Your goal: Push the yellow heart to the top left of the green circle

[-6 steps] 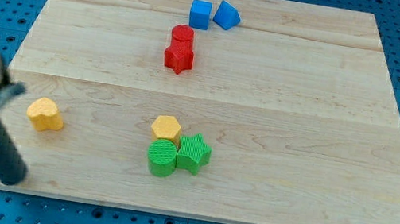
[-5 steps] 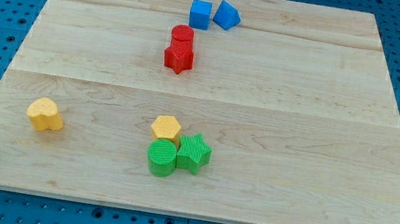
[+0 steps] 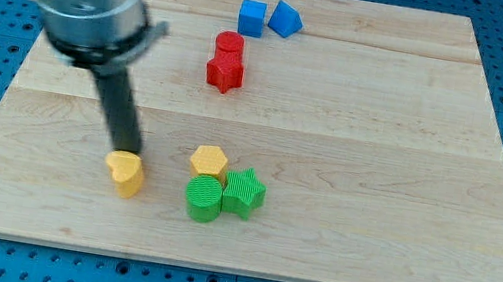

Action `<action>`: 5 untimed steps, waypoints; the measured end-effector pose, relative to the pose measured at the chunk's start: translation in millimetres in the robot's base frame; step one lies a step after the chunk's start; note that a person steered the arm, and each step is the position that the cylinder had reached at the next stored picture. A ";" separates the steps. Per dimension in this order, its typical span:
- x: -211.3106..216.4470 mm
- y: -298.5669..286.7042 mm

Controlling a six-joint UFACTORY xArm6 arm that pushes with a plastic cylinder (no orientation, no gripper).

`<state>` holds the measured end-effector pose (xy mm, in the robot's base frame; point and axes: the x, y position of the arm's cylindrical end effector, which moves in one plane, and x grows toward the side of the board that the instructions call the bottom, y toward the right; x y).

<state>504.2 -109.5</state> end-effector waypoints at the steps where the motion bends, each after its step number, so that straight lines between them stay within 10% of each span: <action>1: 0.0 -61.1; 2: 13.4 -138.4; 5: 15.5 -13.4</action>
